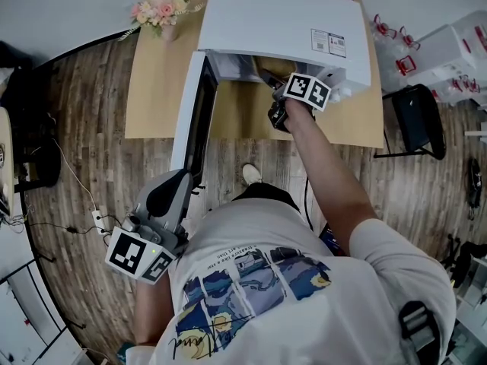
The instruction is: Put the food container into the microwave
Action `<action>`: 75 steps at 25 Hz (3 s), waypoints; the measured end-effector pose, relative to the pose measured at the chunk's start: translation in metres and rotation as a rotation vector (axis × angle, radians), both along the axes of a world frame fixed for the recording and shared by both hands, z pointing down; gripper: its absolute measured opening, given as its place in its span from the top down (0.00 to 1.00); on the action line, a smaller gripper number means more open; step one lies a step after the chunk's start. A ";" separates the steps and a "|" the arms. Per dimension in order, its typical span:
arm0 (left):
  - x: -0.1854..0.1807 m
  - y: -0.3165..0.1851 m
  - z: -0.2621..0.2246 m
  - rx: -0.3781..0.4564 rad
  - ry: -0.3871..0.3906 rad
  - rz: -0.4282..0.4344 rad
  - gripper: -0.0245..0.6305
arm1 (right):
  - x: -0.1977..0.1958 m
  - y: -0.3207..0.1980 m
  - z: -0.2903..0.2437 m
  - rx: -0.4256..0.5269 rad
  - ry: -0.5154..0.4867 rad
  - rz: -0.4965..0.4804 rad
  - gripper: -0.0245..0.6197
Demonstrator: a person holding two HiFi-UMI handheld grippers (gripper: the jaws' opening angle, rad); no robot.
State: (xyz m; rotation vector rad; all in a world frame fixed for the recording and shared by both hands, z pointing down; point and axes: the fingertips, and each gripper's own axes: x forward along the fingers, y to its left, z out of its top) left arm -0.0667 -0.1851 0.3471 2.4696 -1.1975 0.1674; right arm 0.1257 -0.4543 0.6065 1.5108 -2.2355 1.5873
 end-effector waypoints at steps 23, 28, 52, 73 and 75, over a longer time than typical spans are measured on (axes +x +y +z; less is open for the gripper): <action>0.004 0.009 0.000 -0.007 -0.012 0.000 0.95 | -0.003 0.017 0.018 -0.137 -0.181 0.031 0.45; 0.002 0.015 -0.001 0.004 -0.005 0.008 0.95 | -0.005 0.030 0.012 -0.116 -0.202 0.016 0.46; -0.026 0.121 0.008 0.050 0.068 0.138 0.95 | -0.008 0.241 -0.062 0.125 -0.009 -0.137 0.50; -0.029 0.242 0.055 0.004 0.108 0.307 0.95 | -0.069 0.480 -0.140 0.336 0.134 -0.410 0.95; -0.034 0.247 0.062 -0.004 0.091 0.294 0.95 | -0.081 0.488 -0.147 0.373 0.160 -0.459 0.95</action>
